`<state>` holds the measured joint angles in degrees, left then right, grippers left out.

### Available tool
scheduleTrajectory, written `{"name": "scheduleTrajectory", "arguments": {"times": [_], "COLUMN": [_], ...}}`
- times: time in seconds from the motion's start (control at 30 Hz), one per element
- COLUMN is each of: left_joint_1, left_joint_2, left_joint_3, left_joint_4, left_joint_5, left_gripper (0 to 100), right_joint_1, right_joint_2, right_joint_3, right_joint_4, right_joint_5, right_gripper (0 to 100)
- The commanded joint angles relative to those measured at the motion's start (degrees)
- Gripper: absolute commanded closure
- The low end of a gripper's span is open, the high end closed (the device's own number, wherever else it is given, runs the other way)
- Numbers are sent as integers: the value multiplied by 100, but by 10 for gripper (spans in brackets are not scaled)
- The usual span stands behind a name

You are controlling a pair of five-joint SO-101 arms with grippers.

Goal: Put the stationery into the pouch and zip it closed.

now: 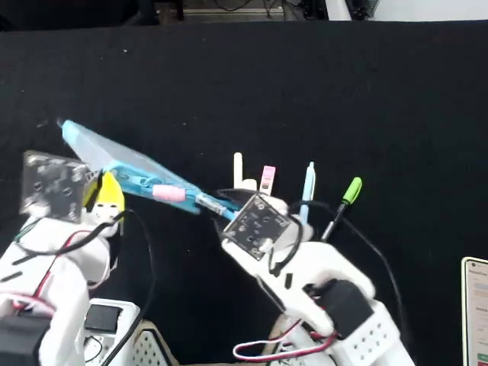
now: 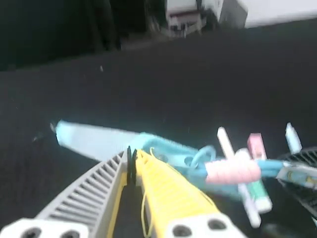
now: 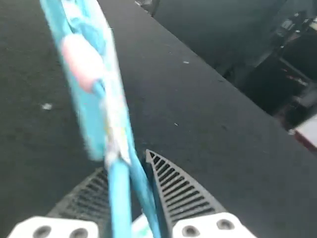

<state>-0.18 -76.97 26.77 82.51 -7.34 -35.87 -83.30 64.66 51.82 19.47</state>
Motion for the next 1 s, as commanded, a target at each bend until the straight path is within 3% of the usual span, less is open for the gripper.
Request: {"name": "scheduleTrajectory", "arguments": {"times": [0.0,0.27,0.57,0.7,0.87,0.97], "left_joint_1": [48,-488,-1376,-1376,-1376,-1235], "left_joint_2": [88,598,835,818,818,800], "left_joint_3": [-374,-470,-655,-655,-505,-338], "left_joint_4": [-79,176,492,501,589,607], "left_joint_5": [229,211,-273,-273,-246,-246], "left_gripper": [970,970,970,970,970,970], "right_joint_1": [589,686,976,492,-431,-1073], "right_joint_2": [558,2018,2114,2114,2114,2114], "right_joint_3": [-840,-1244,-1429,-1481,-2132,-2545], "right_joint_4": [352,343,554,703,1459,1556], "right_joint_5": [273,264,255,246,299,273], "right_gripper": [988,988,988,974,812,794]}}
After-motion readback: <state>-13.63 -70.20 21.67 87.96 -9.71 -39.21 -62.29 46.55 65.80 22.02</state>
